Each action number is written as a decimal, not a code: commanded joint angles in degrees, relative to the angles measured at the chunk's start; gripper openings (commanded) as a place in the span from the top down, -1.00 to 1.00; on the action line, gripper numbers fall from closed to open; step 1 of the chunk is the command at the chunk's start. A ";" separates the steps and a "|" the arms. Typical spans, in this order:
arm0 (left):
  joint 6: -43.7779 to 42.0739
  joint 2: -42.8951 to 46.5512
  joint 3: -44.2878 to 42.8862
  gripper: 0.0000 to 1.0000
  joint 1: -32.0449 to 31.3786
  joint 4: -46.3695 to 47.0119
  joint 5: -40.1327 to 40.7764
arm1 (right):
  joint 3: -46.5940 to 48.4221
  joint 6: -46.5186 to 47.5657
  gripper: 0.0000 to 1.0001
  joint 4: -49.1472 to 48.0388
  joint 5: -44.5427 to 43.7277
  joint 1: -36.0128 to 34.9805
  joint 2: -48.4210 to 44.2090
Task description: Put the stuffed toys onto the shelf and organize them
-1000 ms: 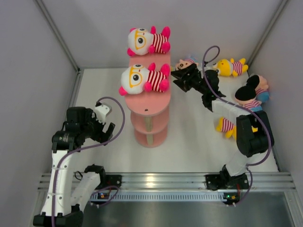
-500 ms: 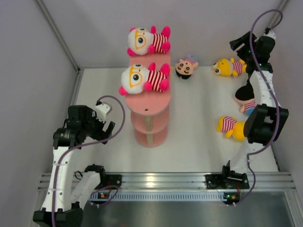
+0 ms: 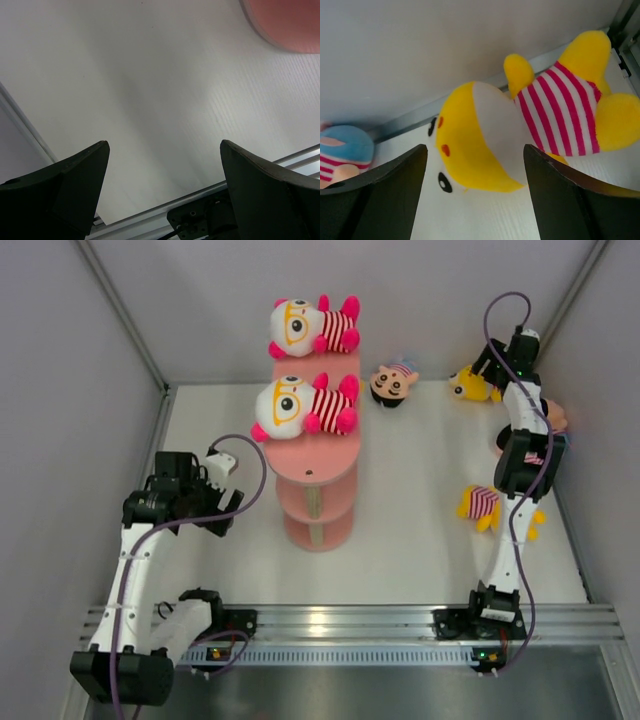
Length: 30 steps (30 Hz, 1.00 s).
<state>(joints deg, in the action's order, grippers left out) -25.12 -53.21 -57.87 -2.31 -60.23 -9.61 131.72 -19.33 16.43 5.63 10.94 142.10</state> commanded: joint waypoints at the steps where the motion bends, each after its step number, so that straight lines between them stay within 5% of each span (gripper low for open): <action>1: 1.04 -1.45 -1.37 -0.97 -0.16 3.27 1.17 | 4.07 3.51 -0.53 0.19 -3.43 -0.74 1.24; 6: 1.39 -3.12 -2.69 -0.97 -0.07 3.27 0.91 | 3.98 5.27 -0.16 0.19 -5.01 -1.18 4.58; 11: 1.48 -3.57 -2.34 -0.97 -0.07 3.27 0.90 | 1.10 5.54 1.00 -1.92 -4.57 -1.10 3.54; 16: 1.66 -2.87 -1.73 -0.97 0.02 3.71 0.82 | -11.28 2.99 1.00 -8.85 -3.52 -1.79 -8.83; 21: 2.10 -1.90 -0.67 -0.97 0.46 4.42 0.03 | -36.06 -4.46 1.00 -18.09 -5.97 -4.25 -31.91; 25: 2.71 -0.50 -0.49 -0.97 0.55 4.33 0.99 | -53.09 -8.17 1.00 -18.97 -10.72 -10.04 -47.59; 30: 2.98 1.97 -0.23 -0.97 0.55 4.42 0.64 | -62.72 -8.09 1.00 -16.61 -14.85 -21.90 -63.69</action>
<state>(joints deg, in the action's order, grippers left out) -23.49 -53.47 -58.28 -1.98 -58.19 -9.30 72.60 -25.80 2.09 -5.65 -5.15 85.17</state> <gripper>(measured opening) 0.984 0.027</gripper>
